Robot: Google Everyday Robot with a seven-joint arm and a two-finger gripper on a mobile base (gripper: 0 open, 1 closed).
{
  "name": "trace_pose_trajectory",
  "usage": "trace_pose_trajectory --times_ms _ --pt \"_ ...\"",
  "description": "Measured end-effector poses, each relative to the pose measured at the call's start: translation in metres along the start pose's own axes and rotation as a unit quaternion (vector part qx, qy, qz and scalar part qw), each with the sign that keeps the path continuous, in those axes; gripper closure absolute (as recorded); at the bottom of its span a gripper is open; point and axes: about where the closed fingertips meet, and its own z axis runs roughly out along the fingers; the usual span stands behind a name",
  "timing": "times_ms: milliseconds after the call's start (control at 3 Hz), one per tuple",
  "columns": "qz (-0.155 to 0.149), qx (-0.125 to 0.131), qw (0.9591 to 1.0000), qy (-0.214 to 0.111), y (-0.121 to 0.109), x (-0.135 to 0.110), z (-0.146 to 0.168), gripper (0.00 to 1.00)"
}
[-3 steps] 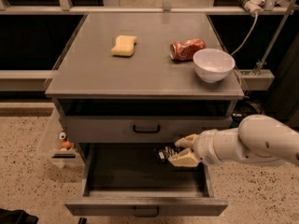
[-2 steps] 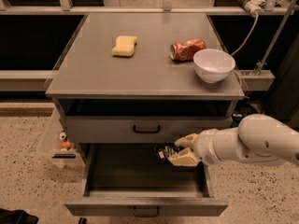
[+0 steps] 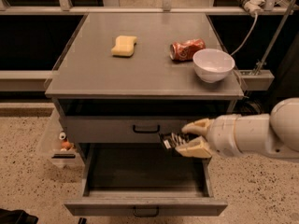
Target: Pick rxbar chocolate from middle drawer and place on counter
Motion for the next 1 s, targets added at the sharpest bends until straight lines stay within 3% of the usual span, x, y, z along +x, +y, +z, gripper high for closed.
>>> trace_pose_trajectory --times_ms 333,667,1000 --pt "-0.077 0.07 0.9945 -0.007 -0.006 -0.075 -0.08 1.0" --pt "-0.077 0.07 0.9945 -0.007 -0.006 -0.075 -0.08 1.0" --pt "-0.094 0.082 0.9919 -0.025 -0.03 -0.085 -0.076 1.0"
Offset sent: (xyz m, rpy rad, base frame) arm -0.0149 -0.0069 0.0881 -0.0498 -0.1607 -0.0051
